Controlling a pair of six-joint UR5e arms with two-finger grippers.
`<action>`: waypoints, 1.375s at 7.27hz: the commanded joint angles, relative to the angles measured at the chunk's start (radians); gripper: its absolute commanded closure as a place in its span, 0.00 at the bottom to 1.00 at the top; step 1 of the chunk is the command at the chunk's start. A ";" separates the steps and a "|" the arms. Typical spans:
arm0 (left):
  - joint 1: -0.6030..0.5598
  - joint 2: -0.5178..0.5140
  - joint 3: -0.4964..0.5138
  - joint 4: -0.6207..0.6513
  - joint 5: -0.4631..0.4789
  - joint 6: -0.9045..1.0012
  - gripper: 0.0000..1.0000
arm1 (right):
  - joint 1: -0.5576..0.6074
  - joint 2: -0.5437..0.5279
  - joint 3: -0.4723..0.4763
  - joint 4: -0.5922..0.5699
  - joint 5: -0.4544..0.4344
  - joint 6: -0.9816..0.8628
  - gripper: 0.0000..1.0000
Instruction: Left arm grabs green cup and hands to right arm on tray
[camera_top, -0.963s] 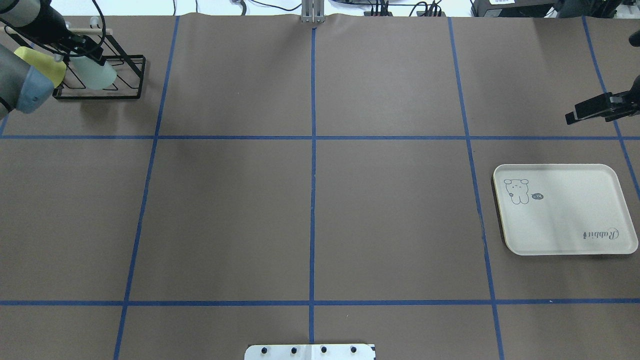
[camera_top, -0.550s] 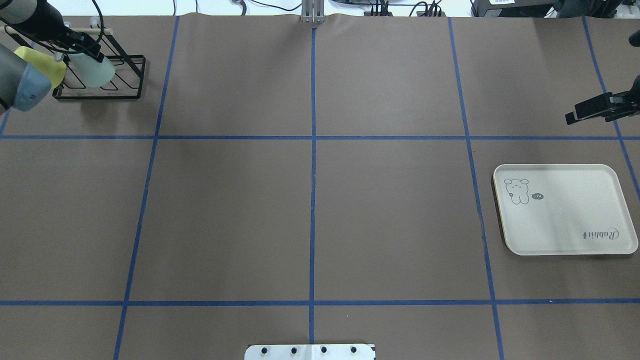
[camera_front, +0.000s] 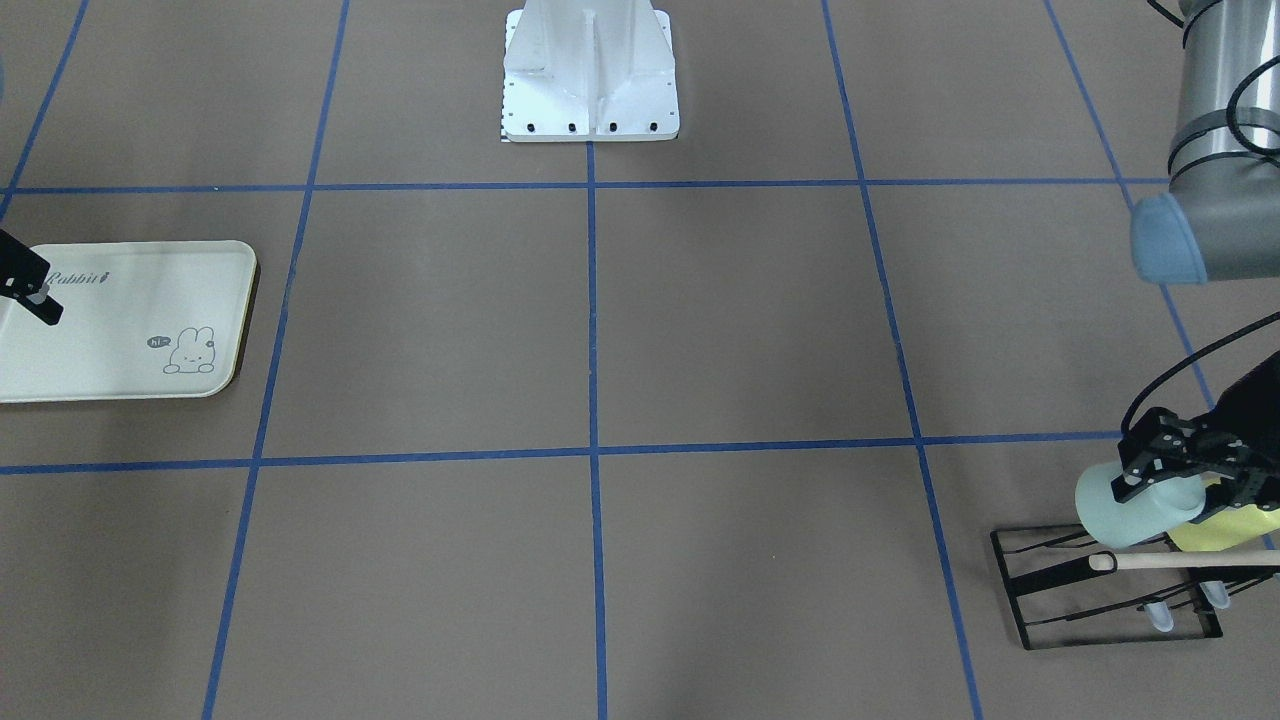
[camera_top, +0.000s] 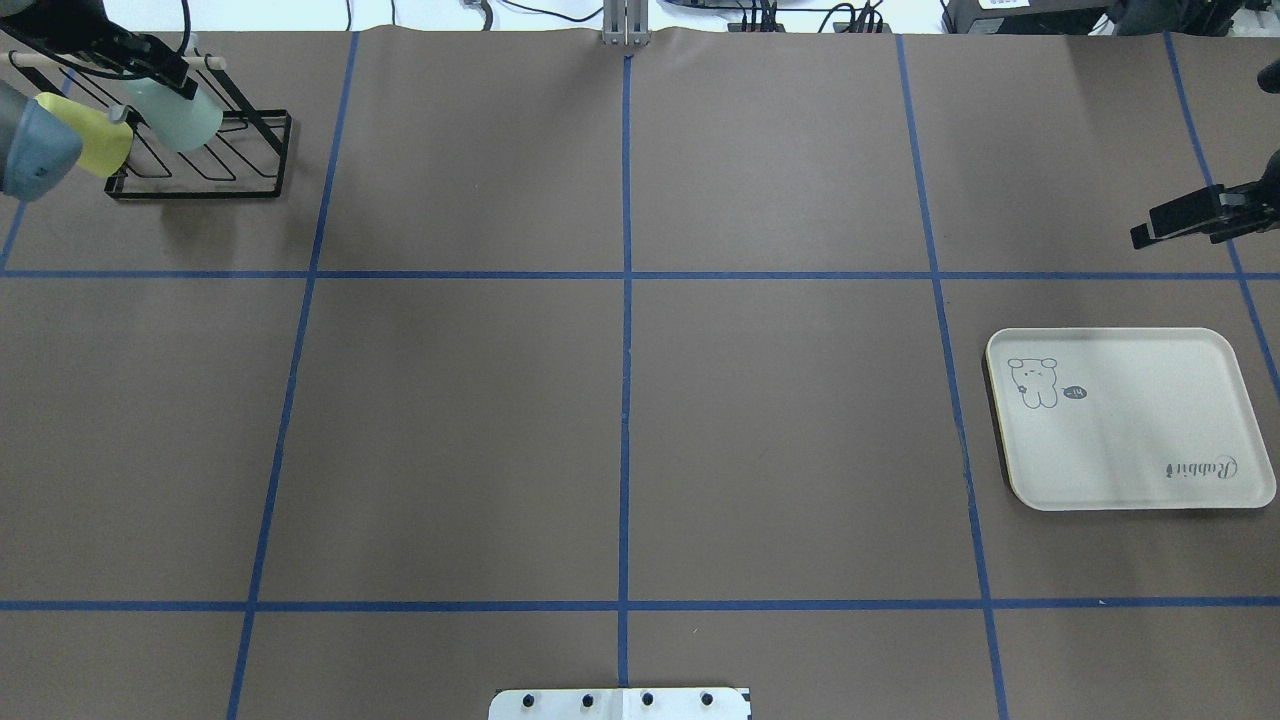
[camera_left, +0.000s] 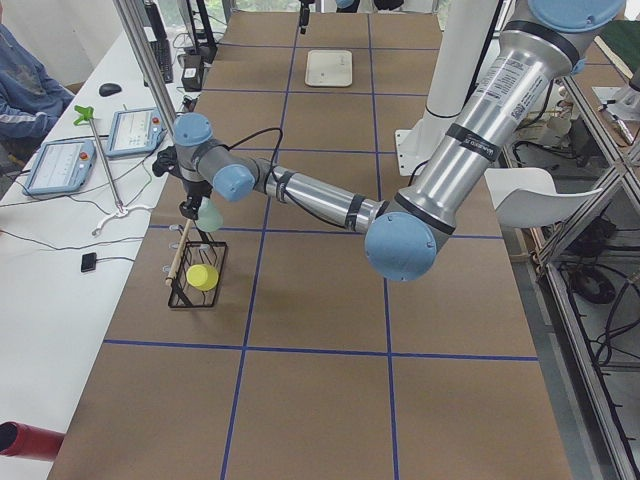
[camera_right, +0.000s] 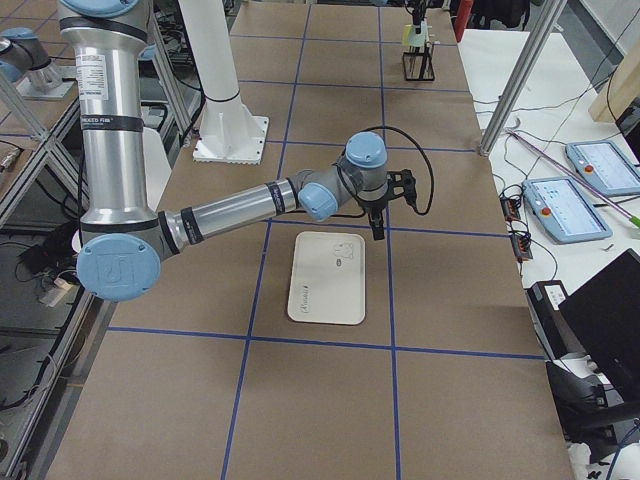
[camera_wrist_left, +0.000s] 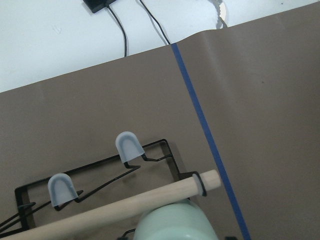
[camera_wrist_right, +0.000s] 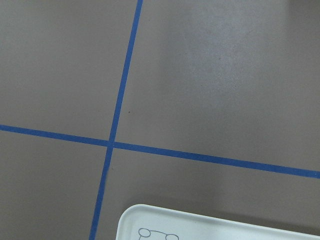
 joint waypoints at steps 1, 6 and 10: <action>-0.014 0.054 -0.232 0.183 -0.031 -0.001 1.00 | -0.001 0.004 0.000 0.003 0.005 0.015 0.00; 0.044 0.034 -0.352 0.189 -0.036 -0.258 1.00 | -0.124 0.084 0.029 0.388 -0.008 0.615 0.00; 0.199 -0.016 -0.357 -0.181 -0.026 -0.763 1.00 | -0.367 0.108 0.029 0.813 -0.378 0.925 0.00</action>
